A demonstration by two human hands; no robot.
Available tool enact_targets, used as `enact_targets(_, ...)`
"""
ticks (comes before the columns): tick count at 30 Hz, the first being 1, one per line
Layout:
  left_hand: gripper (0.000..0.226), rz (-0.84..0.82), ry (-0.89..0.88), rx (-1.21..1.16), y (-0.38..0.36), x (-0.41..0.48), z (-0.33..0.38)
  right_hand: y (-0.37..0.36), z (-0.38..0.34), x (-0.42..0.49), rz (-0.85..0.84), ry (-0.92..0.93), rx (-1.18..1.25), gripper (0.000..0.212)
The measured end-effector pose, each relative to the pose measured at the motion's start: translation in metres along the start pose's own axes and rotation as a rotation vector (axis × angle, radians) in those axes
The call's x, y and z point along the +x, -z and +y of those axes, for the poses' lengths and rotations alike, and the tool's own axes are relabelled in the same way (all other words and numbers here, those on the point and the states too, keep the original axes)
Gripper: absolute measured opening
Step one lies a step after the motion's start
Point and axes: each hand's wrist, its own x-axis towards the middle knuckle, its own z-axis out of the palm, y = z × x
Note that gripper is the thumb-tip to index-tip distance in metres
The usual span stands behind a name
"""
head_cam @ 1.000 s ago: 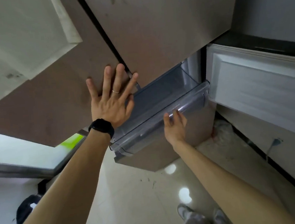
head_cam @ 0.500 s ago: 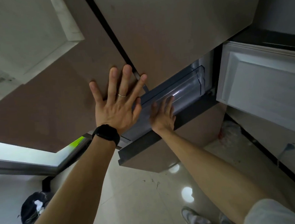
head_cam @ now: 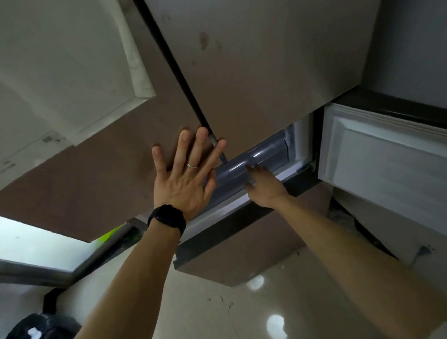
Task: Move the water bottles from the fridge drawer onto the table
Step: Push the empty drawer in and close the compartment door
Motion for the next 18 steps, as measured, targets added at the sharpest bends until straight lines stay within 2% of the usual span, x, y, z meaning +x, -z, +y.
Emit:
enact_targets(5,0.077,-0.018,0.011,-0.075,0.010,0.001,0.002,0.077,0.014,-0.078,0.217,0.122,-0.150,0.054)
enact_targets(10,0.090,0.055,0.099,-0.176,0.032,0.017,0.023,0.174,0.032,-0.139,0.553,0.108,-0.313,0.044)
enact_targets(12,0.089,0.080,0.074,-0.192,0.044,0.036,0.034,0.206,0.042,-0.149,0.622,0.088,-0.374,0.045)
enact_targets(14,0.088,0.070,0.048,-0.241,0.057,0.061,0.046,0.232,0.050,-0.149,0.607,0.029,-0.410,0.049)
enact_targets(18,0.086,-0.014,0.051,-0.276,0.073,0.105,0.064,0.256,0.074,-0.147,0.438,-0.218,-0.490,0.059)
